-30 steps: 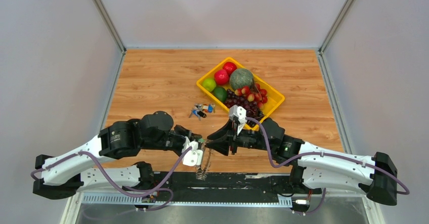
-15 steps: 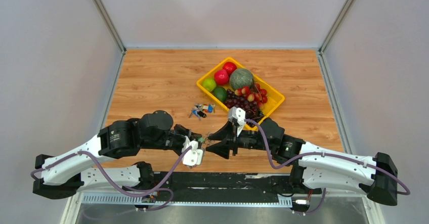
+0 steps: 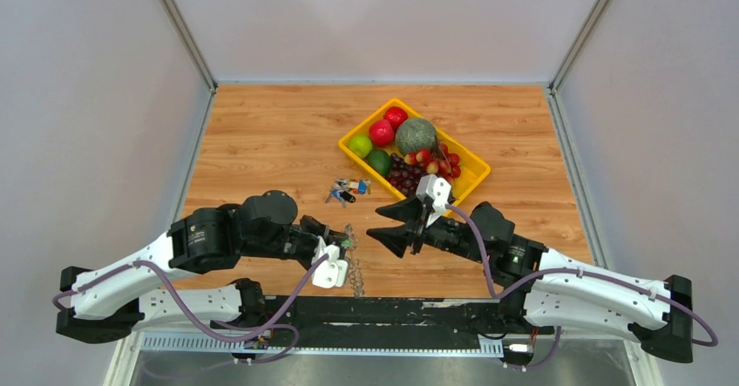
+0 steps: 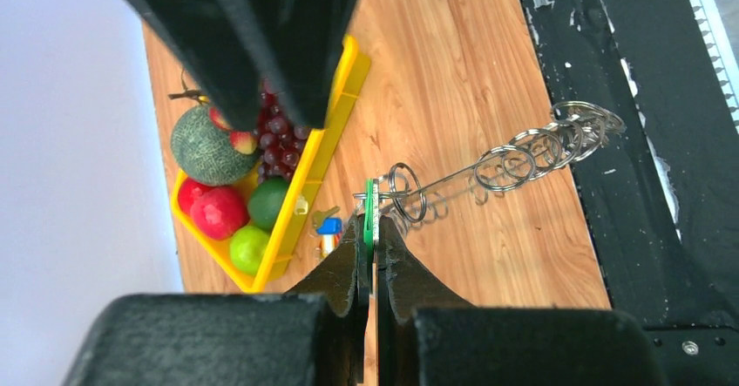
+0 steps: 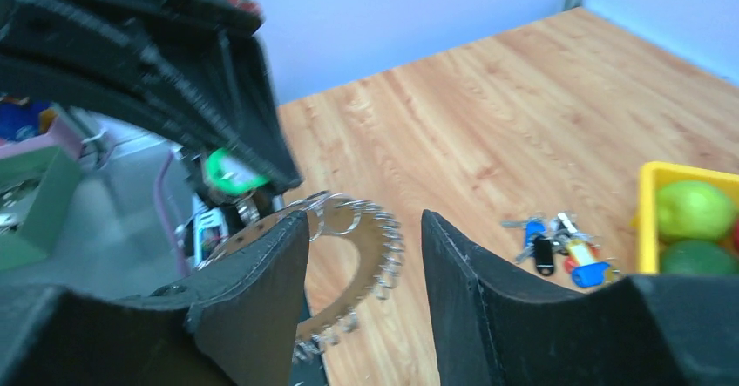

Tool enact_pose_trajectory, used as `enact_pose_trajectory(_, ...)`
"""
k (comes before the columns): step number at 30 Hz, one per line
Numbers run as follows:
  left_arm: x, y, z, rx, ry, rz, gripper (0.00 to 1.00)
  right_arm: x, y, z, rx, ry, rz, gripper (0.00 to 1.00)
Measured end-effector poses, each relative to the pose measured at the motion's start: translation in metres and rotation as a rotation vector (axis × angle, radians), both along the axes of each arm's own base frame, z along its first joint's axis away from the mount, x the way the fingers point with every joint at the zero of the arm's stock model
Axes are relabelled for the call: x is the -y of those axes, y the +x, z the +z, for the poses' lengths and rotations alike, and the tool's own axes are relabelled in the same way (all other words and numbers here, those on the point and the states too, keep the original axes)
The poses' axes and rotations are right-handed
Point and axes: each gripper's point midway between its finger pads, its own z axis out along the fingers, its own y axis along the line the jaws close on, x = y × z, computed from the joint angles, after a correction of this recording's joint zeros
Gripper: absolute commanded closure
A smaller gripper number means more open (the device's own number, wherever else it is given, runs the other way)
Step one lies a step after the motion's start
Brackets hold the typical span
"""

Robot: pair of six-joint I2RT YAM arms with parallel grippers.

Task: Remove the keys from the keyring
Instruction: Remove the key from the keyring.

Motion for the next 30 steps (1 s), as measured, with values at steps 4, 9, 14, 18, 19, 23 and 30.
enact_pose_trajectory(4, 0.002, -0.003, -0.003, -0.01, 0.01, -0.023, 1.0, -0.002, 0.021, 0.011, 0.002, 0.004, -0.104, 0.49)
enact_pose_trajectory(9, 0.005, -0.006, -0.007, -0.03, 0.036, -0.042, 1.0, -0.021, 0.037, 0.013, -0.016, -0.037, -0.148, 0.49)
enact_pose_trajectory(14, 0.006, -0.008, -0.01, -0.042, 0.05, -0.05, 1.0, -0.037, 0.042, -0.006, -0.055, -0.099, -0.138, 0.5)
enact_pose_trajectory(18, 0.006, -0.008, -0.006, -0.042, 0.044, -0.051, 1.0, -0.04, 0.044, -0.022, -0.105, -0.138, -0.137, 0.51)
enact_pose_trajectory(19, 0.007, -0.008, -0.005, -0.041, 0.042, -0.051, 1.0, -0.039, 0.045, -0.024, -0.116, -0.142, -0.139, 0.51)
enact_pose_trajectory(23, 0.007, -0.008, -0.004, -0.046, 0.042, -0.044, 1.0, -0.032, 0.043, -0.019, -0.132, -0.123, -0.143, 0.5)
enact_pose_trajectory(30, 0.007, -0.008, -0.004, -0.046, 0.043, -0.044, 1.0, -0.008, 0.02, -0.005, -0.099, -0.06, -0.07, 0.51)
